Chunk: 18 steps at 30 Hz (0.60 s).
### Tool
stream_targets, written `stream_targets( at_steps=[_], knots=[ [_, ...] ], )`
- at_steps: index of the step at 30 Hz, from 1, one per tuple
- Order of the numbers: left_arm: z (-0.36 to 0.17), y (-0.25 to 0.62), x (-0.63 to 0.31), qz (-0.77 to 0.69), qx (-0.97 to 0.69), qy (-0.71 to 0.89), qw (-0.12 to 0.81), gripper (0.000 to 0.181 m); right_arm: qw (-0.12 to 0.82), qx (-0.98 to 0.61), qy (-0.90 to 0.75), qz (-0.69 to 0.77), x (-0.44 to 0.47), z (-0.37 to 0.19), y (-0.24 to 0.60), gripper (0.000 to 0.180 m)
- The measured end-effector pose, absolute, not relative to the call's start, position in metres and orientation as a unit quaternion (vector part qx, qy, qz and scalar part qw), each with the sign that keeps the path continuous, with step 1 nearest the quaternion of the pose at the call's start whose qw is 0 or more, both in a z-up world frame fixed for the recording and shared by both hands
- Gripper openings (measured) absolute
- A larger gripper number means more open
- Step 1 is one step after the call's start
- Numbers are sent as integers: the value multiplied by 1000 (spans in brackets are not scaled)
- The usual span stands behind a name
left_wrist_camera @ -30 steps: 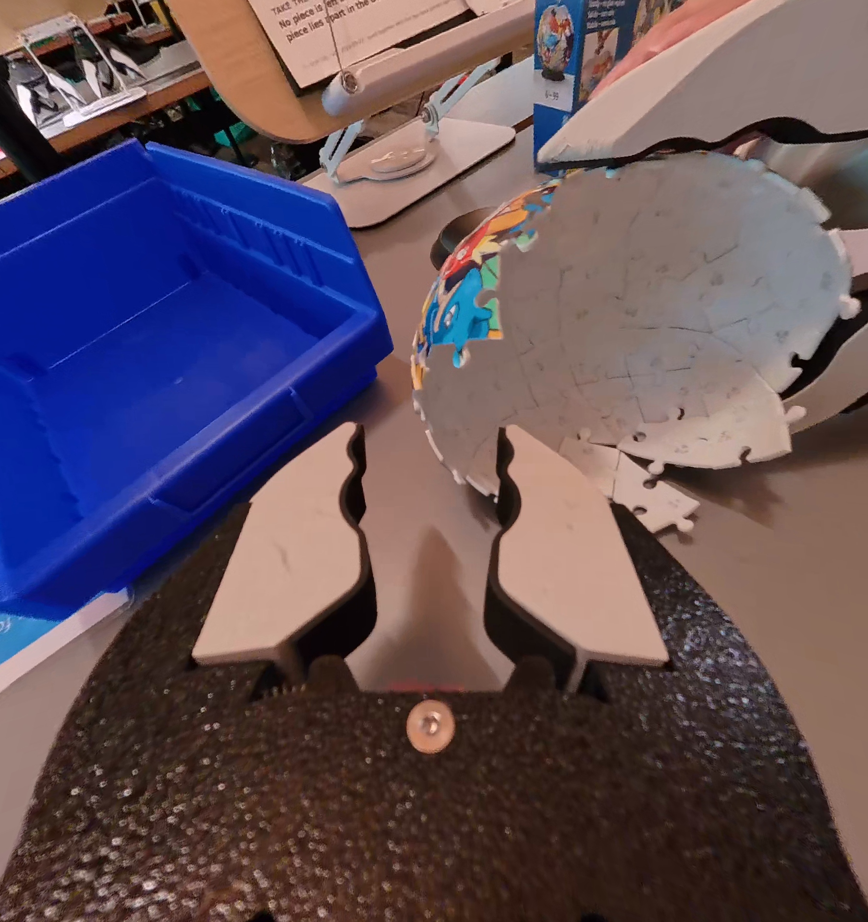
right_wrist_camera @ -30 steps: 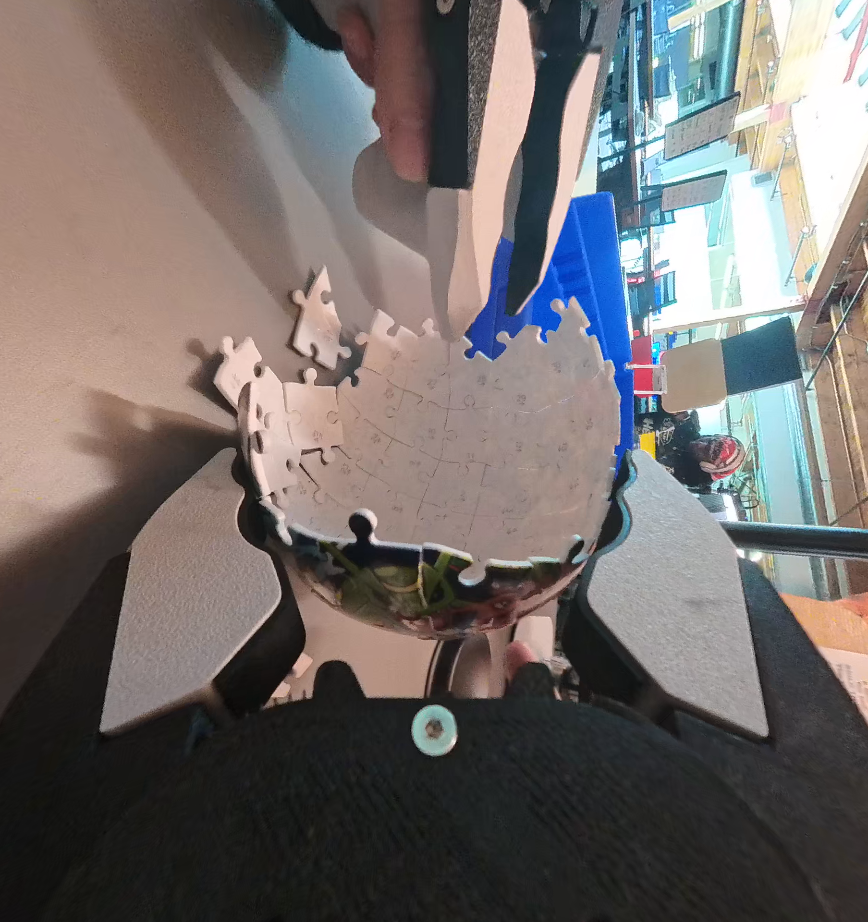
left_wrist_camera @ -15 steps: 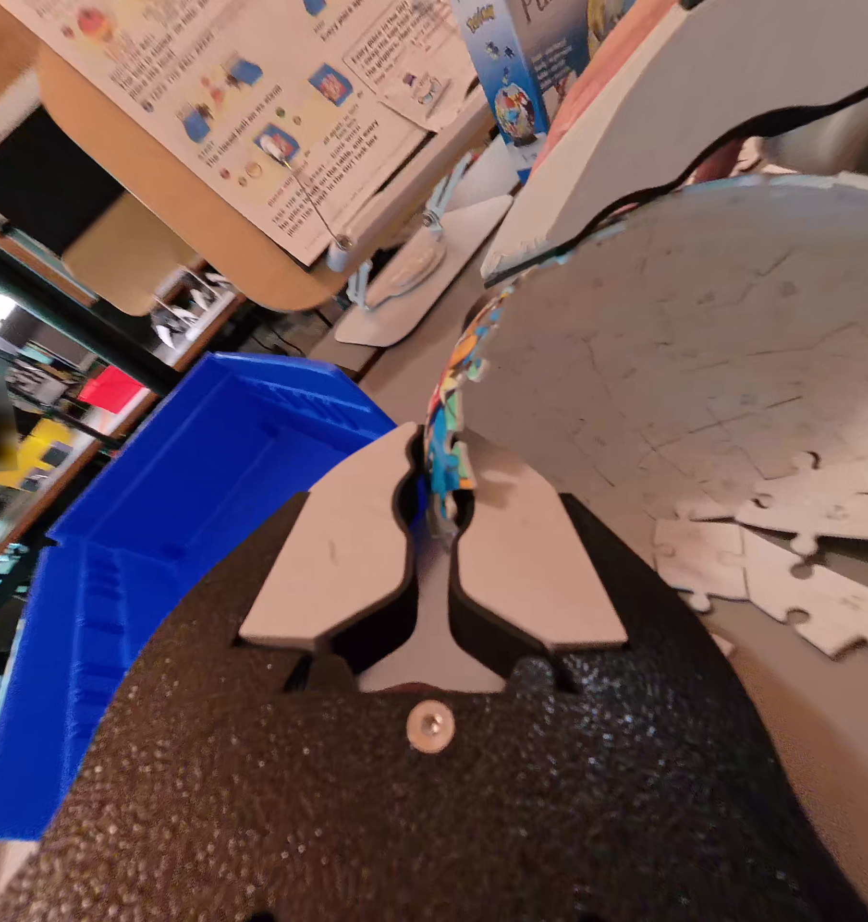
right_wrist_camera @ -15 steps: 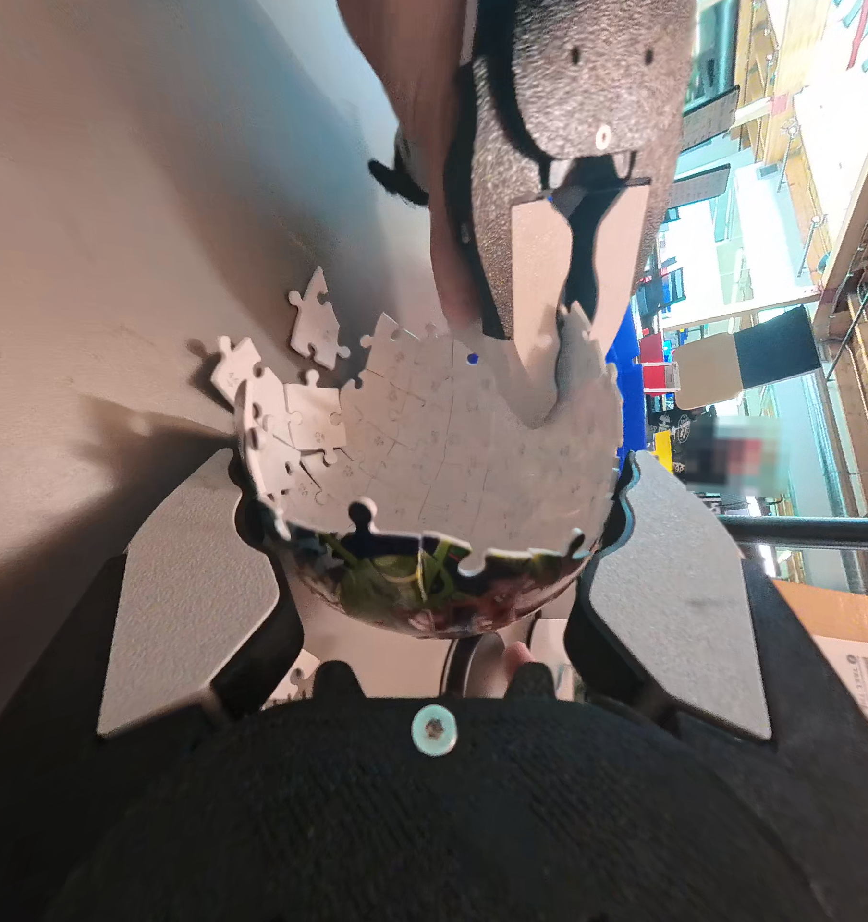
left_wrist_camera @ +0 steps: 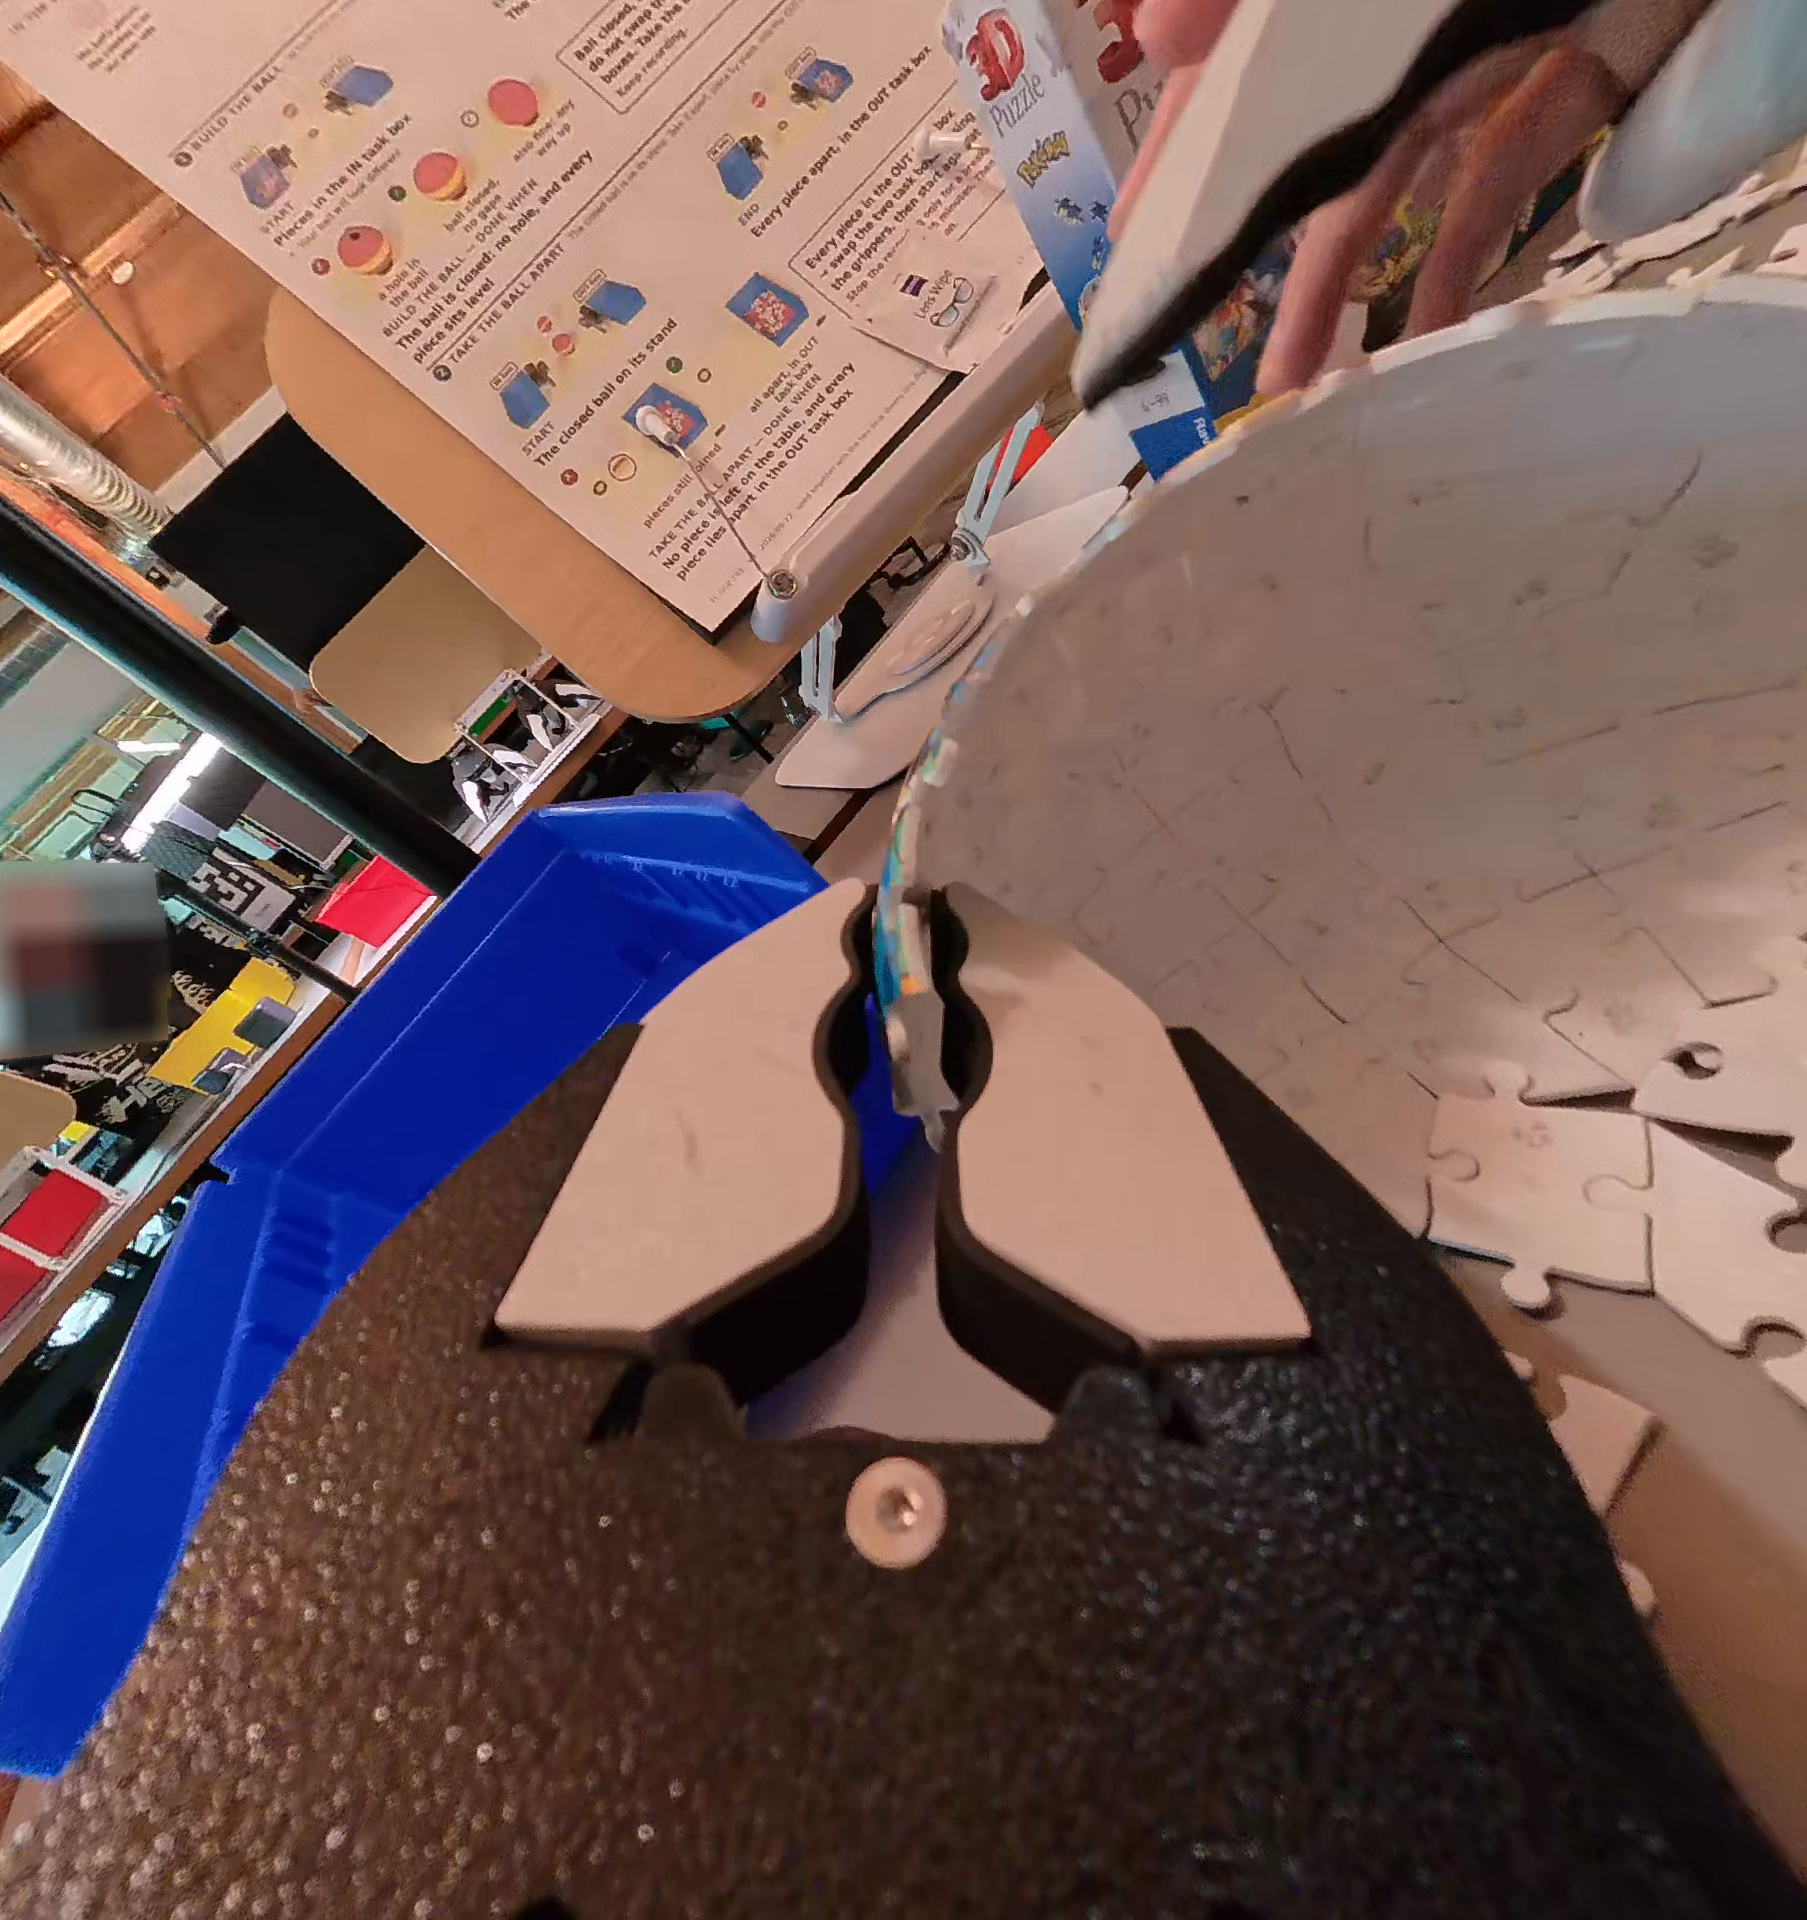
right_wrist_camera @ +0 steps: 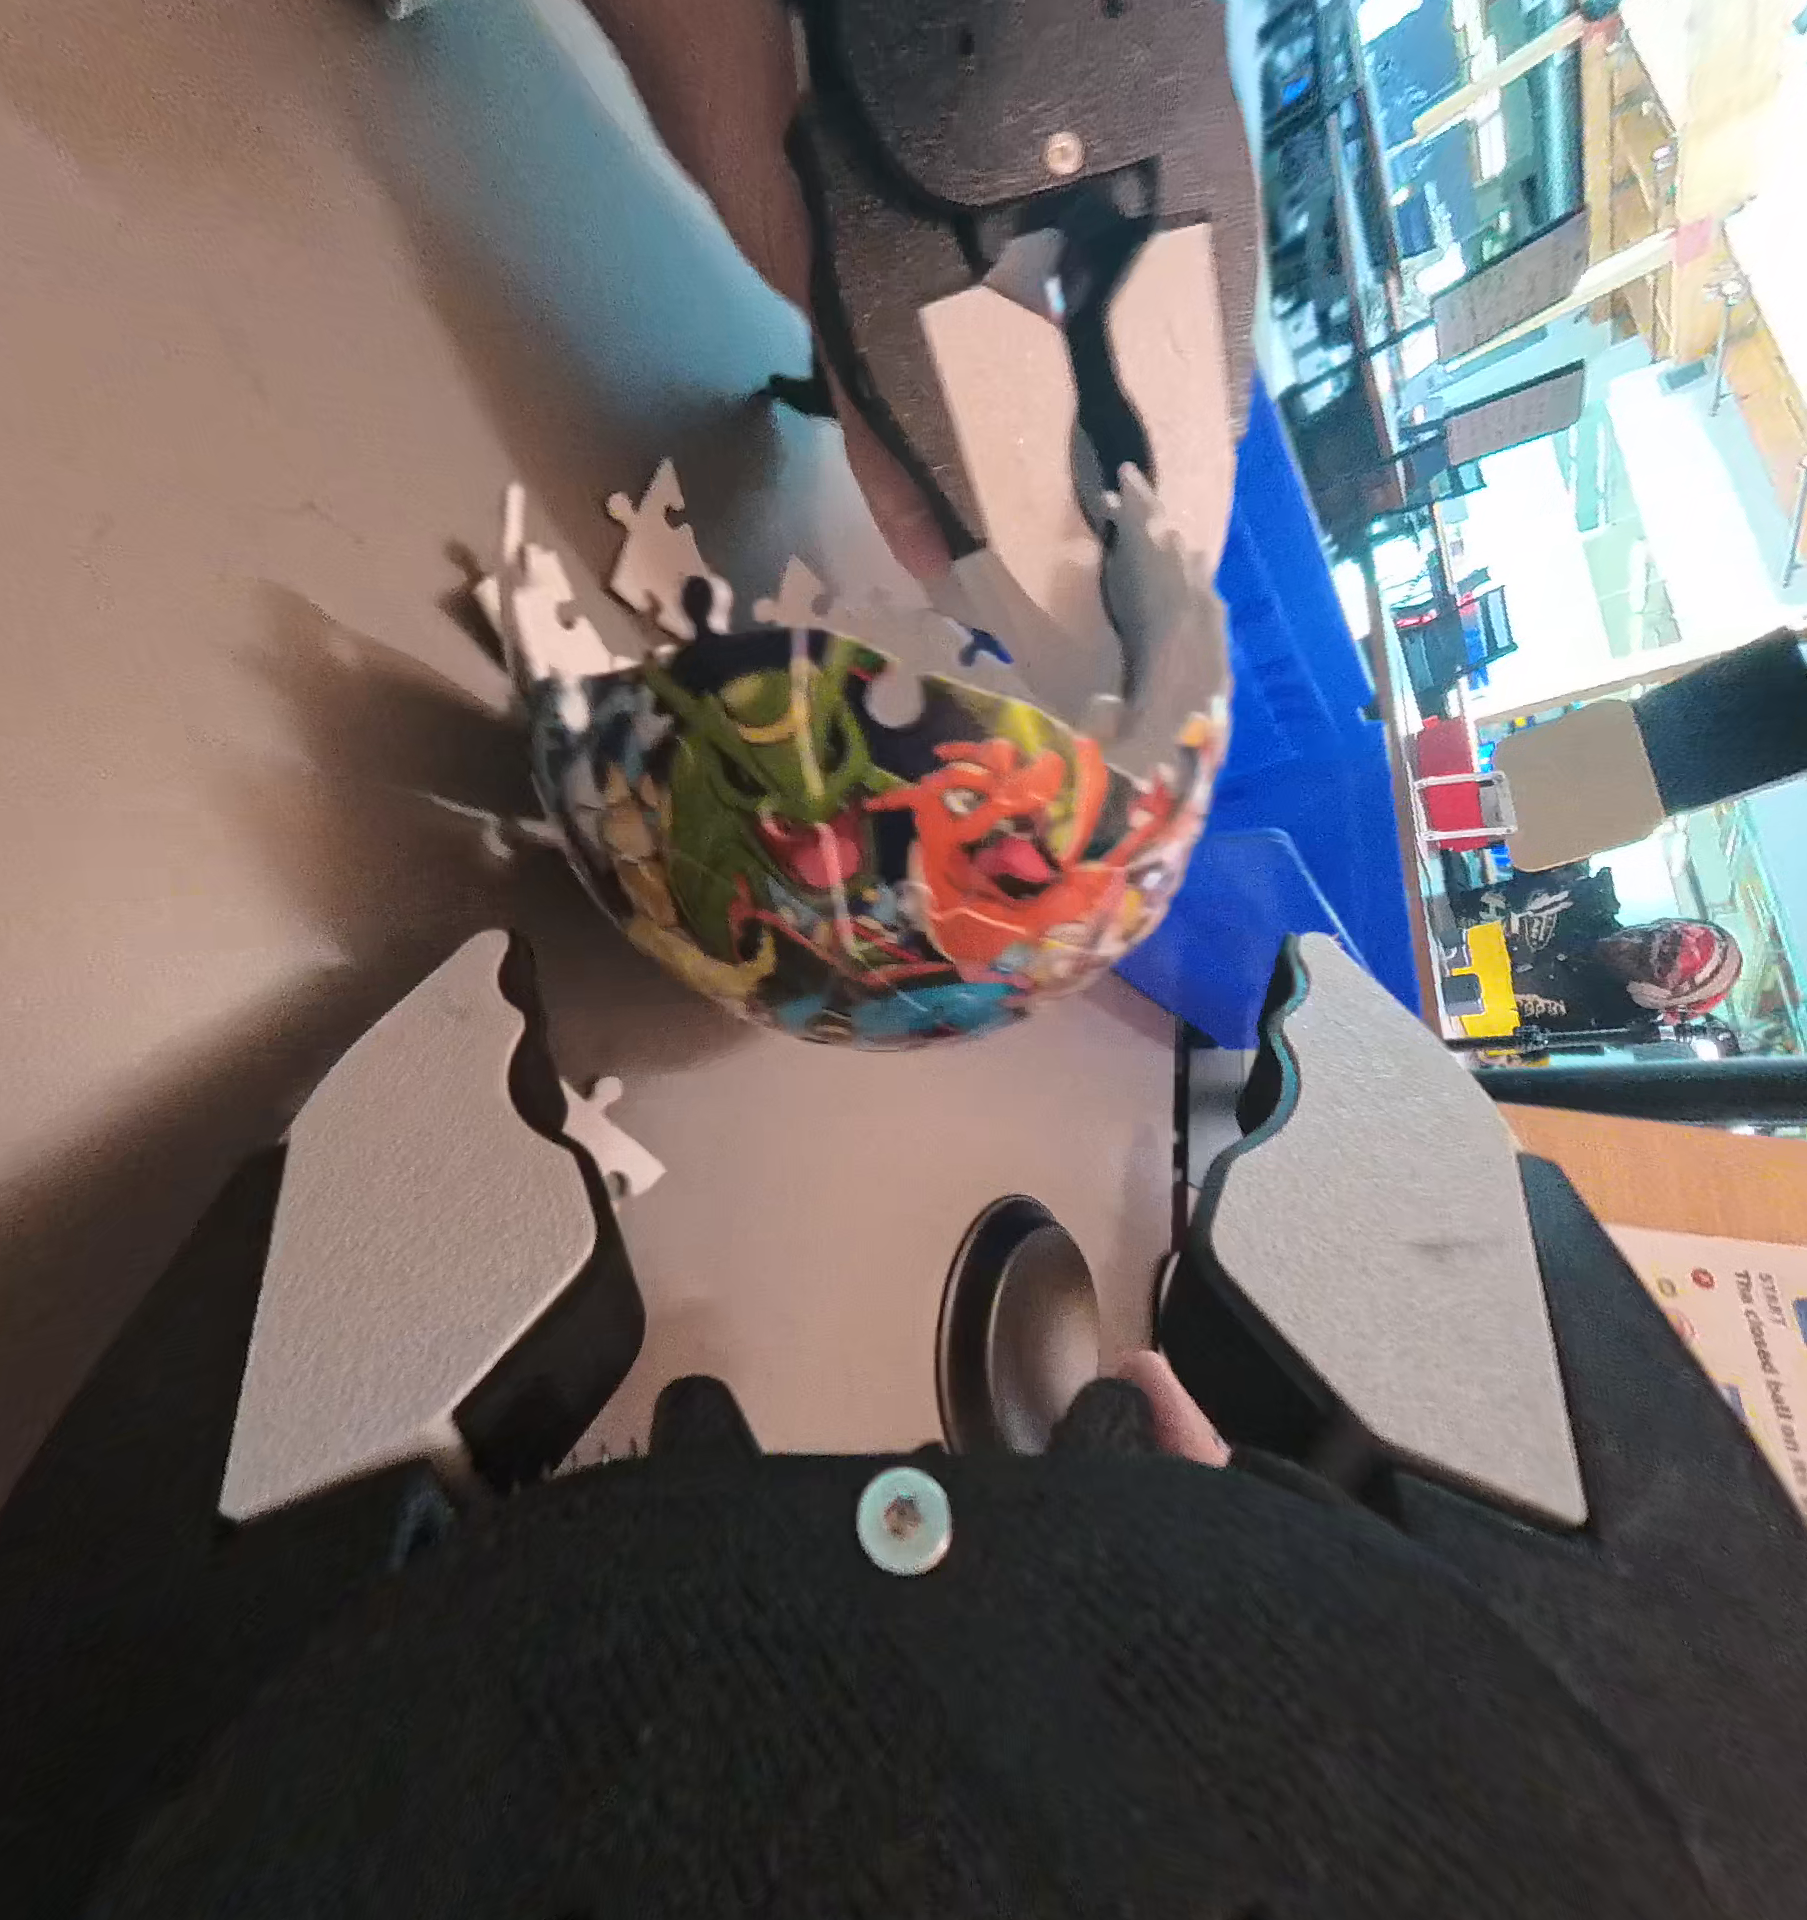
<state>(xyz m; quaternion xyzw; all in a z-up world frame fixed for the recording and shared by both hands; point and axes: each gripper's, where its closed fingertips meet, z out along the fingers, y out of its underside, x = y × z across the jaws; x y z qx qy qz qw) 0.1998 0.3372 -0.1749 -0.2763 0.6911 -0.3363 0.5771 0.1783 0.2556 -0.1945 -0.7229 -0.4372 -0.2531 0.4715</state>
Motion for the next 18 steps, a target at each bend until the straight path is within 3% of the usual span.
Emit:
stream_targets(
  at_steps=[3, 8, 18],
  knots=[
    [-172, 334, 202, -327, -262, 695, 584, 8, 517, -715, -418, -217, 182, -186, 260, 131],
    [-168, 325, 204, -318, -238, 694, 601, 8, 497, -716, -454, -184, 181, -208, 265, 123],
    [-161, 317, 204, -317, -216, 686, 618, 9, 526, -689, -460, -190, 168, -205, 271, 131]
  ],
)
